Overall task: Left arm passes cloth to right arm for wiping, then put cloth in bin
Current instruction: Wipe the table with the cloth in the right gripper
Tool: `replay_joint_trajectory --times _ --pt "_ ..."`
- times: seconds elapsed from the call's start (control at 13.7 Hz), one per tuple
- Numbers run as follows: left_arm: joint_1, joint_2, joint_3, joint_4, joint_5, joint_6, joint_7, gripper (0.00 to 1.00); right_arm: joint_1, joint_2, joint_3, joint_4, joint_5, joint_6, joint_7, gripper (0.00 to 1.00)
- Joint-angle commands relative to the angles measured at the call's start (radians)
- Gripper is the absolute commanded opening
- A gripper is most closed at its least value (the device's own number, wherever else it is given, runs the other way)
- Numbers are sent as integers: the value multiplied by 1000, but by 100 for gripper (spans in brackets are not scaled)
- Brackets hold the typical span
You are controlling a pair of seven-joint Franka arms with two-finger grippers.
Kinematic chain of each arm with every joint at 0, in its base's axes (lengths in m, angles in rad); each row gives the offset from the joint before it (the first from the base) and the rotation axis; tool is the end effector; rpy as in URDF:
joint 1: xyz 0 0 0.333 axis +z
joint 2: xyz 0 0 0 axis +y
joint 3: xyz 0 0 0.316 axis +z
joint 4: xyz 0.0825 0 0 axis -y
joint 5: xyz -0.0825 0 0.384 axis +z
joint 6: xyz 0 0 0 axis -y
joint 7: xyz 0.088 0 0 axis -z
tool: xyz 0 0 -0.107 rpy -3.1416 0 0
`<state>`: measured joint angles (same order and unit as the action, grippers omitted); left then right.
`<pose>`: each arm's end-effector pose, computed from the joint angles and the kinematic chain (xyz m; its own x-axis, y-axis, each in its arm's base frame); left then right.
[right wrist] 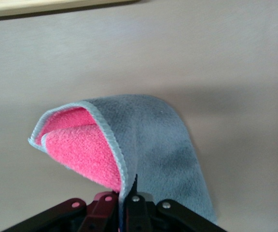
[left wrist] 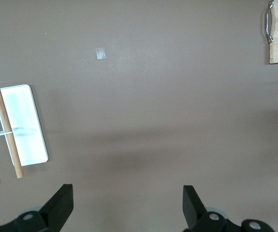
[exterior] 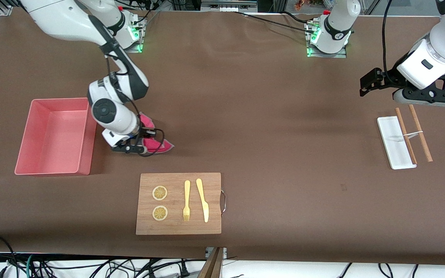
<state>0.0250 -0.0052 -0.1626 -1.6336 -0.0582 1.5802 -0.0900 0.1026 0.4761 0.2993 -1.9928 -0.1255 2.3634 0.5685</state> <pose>0.5456 -0.0820 0.5987 0.9975 -0.0469 -0.0532 -0.0441 -0.9976 0.0527 0.5549 0.2298 0.2233 0.9906 -0.0985 -0.0952 -0.0994 -0.9950 -0.0045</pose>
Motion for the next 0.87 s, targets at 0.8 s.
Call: replay_joint_trajectory --times 0.8 --pt "4 1 -3 9 9 -5 24 100 85 -16 90 88 64 -145 286 0"
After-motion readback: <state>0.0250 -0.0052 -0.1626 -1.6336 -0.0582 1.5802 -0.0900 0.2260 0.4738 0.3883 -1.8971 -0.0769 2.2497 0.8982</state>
